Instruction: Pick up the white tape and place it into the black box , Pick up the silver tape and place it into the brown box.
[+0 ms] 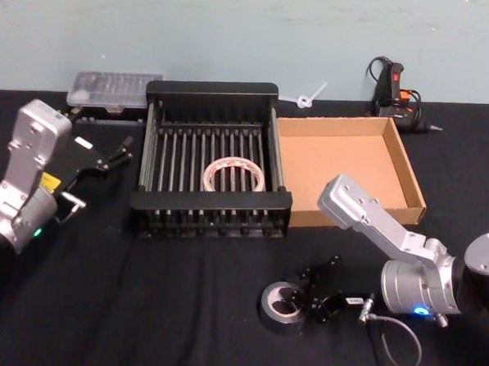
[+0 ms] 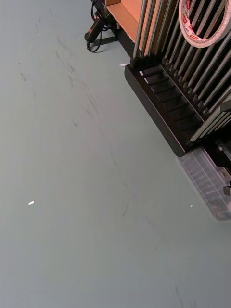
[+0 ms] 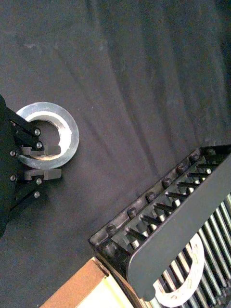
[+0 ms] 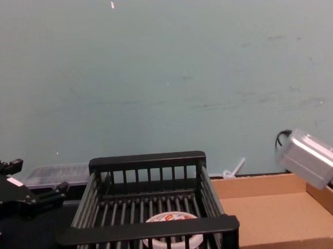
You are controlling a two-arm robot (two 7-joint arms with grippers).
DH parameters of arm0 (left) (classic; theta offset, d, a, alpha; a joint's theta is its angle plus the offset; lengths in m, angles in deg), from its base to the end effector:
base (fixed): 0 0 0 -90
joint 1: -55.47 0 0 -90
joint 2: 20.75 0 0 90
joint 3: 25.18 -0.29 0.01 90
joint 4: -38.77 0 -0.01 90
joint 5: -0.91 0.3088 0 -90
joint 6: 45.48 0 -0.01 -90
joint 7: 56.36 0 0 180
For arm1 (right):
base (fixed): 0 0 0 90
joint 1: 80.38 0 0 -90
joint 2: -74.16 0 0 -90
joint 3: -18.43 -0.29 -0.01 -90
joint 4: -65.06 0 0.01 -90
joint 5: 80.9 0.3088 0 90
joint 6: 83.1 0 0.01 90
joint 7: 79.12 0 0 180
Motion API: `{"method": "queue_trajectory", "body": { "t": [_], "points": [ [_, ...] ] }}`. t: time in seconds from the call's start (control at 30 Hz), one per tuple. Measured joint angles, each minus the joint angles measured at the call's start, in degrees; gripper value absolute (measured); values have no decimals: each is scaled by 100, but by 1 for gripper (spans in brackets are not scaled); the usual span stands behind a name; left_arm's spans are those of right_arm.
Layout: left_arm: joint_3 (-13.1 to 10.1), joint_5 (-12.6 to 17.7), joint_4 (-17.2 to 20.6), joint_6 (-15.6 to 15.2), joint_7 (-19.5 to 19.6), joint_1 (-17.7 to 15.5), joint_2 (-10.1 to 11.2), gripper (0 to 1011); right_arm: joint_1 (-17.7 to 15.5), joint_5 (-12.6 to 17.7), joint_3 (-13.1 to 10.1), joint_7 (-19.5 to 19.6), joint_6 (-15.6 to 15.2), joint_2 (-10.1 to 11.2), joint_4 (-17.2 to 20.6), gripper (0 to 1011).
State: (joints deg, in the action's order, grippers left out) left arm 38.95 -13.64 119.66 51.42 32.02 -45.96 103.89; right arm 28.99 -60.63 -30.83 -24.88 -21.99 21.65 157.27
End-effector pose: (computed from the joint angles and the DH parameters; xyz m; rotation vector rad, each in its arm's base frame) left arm 0.3581 0.0826 -0.3024 0.3047 -0.2847 1.2479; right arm 0.3537 -0.0071 -0.2603 -0.6725 0.1842 -0.4314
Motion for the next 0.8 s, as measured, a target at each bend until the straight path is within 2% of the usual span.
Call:
{"method": "queue_trajectory", "body": {
  "t": [0.33, 0.6, 0.8],
  "points": [
    [0, 0, 0, 0, 0, 0, 0, 1001, -45, 57, -122, -6, 92, 57, 83, 170],
    [0, 0, 0, 0, 0, 0, 0, 1001, -25, 65, -471, 316, 166, 100, 95, 170],
    [0, 0, 0, 0, 0, 0, 0, 1001, 60, -59, -747, 621, 186, 32, -12, 170]
  ]
}}
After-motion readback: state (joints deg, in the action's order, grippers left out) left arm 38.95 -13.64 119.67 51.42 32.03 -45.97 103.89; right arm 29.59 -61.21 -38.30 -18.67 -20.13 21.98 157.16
